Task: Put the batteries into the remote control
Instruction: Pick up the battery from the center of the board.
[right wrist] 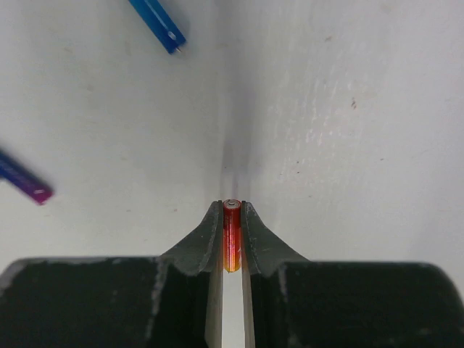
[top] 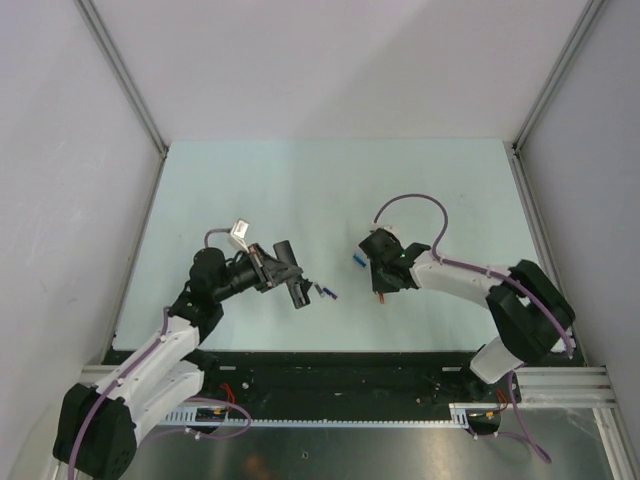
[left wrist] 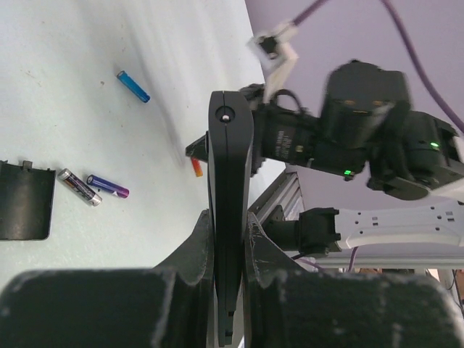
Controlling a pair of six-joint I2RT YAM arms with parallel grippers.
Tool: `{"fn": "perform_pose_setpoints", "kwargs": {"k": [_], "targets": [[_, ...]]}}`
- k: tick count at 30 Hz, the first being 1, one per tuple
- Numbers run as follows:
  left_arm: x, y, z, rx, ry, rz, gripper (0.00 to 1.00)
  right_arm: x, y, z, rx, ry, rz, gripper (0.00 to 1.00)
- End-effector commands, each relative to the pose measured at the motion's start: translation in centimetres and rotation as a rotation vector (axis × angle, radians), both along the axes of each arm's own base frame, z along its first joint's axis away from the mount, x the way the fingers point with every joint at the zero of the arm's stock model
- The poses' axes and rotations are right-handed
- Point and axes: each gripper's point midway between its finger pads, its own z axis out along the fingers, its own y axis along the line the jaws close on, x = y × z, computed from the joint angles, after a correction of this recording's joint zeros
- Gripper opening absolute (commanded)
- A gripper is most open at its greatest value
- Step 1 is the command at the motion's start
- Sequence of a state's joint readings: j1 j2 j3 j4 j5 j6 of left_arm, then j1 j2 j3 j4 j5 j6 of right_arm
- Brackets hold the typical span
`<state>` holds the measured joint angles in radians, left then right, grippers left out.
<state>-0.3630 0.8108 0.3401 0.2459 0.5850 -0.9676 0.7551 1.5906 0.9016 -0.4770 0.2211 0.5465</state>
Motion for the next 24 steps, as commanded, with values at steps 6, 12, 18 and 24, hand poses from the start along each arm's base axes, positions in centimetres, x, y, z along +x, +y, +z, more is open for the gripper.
{"fn": "perform_pose_setpoints", "kwargs": {"k": [6, 12, 18, 24], "targets": [[2.5, -1.8, 4.2, -0.060, -0.015, 0.016, 0.00, 2.7, 2.3, 14.9, 0.299, -0.429, -0.029, 0.00], [4.6, -3.8, 5.8, -0.083, 0.012, 0.001, 0.00, 0.9, 4.1, 20.0, 0.439, -0.549, 0.011, 0.00], [5.6, -5.5, 7.8, -0.107, -0.029, -0.003, 0.00, -1.1, 5.3, 23.8, 0.482, -0.695, 0.016, 0.00], [5.8, -6.6, 7.7, -0.117, -0.018, -0.031, 0.00, -2.5, 6.4, 26.5, 0.559, -0.765, 0.044, 0.00]]}}
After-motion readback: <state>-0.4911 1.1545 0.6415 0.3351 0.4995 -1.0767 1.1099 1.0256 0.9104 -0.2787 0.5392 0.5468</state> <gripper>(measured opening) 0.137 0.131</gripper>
